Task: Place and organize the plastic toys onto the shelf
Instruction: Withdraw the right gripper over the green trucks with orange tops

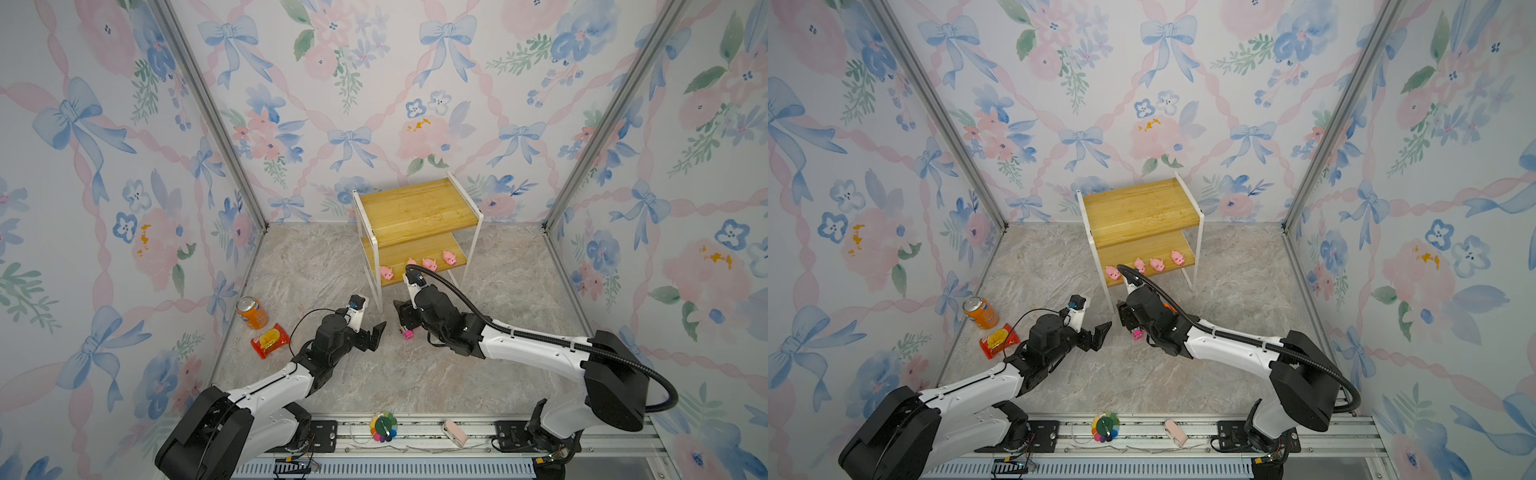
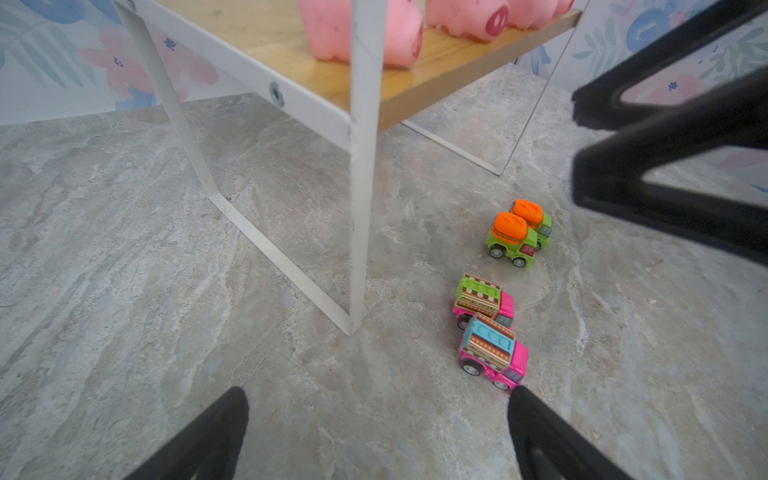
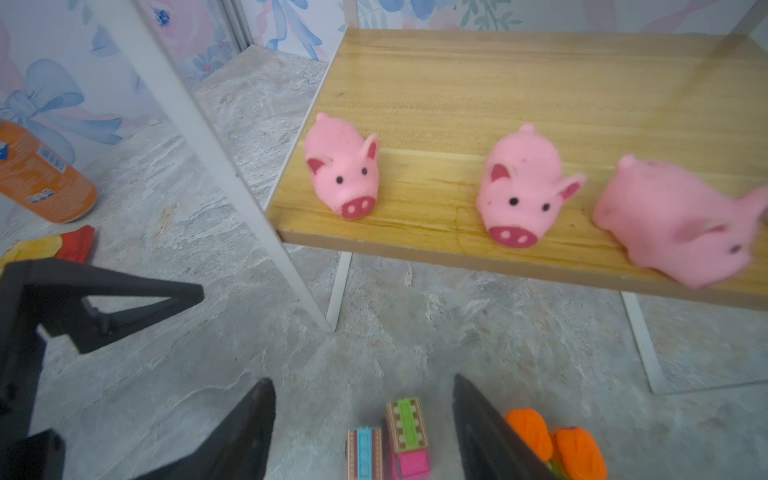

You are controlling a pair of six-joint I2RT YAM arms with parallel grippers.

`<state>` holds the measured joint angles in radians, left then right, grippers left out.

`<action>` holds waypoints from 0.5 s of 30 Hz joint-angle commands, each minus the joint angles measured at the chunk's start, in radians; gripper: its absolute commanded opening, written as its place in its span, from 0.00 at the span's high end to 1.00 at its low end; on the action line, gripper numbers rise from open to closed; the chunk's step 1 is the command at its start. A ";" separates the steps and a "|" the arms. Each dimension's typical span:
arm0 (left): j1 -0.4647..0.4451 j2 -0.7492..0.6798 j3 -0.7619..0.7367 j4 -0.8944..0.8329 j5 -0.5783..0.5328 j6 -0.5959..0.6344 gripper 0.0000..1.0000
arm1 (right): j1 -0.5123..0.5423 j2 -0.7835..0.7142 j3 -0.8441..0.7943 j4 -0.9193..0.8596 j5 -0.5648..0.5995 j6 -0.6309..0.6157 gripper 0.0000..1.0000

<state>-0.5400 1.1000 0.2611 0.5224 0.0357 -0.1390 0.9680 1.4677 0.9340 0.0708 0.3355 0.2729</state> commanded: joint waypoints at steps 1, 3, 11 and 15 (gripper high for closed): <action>0.006 -0.001 -0.005 0.008 0.017 -0.004 0.02 | -0.030 -0.124 -0.101 -0.061 -0.121 -0.040 0.30; 0.006 0.007 -0.002 0.008 0.019 -0.006 0.02 | -0.070 -0.190 -0.169 -0.085 -0.138 -0.022 0.30; 0.006 0.020 0.005 0.008 0.024 -0.008 0.02 | -0.235 -0.307 -0.358 -0.070 -0.167 0.035 0.31; 0.005 0.018 0.004 0.008 0.025 -0.016 0.02 | -0.308 -0.274 -0.389 -0.052 -0.182 0.073 0.33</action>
<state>-0.5400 1.1130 0.2611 0.5228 0.0433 -0.1421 0.6971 1.1763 0.5621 0.0105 0.1745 0.3046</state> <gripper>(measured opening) 0.980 0.680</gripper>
